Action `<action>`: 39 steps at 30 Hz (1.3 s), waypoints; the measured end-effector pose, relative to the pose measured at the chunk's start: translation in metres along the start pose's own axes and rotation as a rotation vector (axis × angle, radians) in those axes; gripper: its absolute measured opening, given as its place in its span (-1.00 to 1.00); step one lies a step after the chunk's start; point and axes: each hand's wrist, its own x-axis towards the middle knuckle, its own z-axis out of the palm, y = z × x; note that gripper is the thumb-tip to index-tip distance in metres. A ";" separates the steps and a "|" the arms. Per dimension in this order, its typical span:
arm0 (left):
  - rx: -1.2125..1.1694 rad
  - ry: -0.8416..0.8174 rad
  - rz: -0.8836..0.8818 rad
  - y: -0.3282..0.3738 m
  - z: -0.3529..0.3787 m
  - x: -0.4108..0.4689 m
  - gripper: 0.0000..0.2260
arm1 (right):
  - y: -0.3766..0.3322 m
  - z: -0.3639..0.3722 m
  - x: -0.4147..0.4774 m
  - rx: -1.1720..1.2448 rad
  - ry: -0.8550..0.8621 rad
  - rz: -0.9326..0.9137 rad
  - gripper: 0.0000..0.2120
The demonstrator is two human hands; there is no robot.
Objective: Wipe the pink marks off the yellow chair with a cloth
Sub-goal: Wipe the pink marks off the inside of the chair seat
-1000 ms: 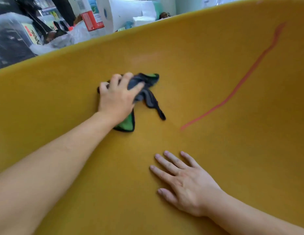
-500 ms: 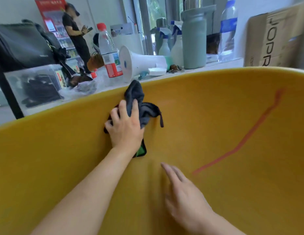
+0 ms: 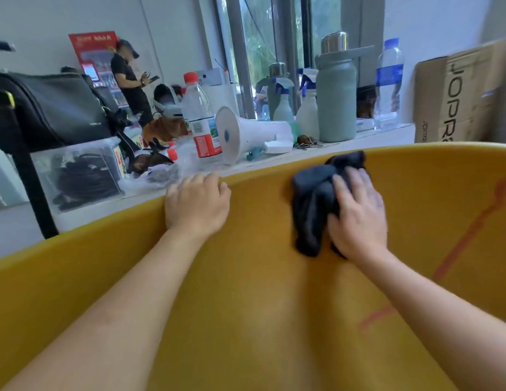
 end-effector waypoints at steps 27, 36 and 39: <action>-0.047 0.140 0.007 -0.004 0.013 -0.004 -0.60 | 0.002 -0.002 0.064 -0.204 -0.046 -0.648 -0.56; -0.077 0.229 -0.030 -0.004 0.011 -0.002 -0.64 | -0.157 0.042 -0.023 0.328 0.003 -0.259 -0.51; -0.074 0.181 -0.018 -0.001 0.006 -0.004 -0.72 | -0.061 0.021 0.006 0.033 -0.155 -0.834 -0.50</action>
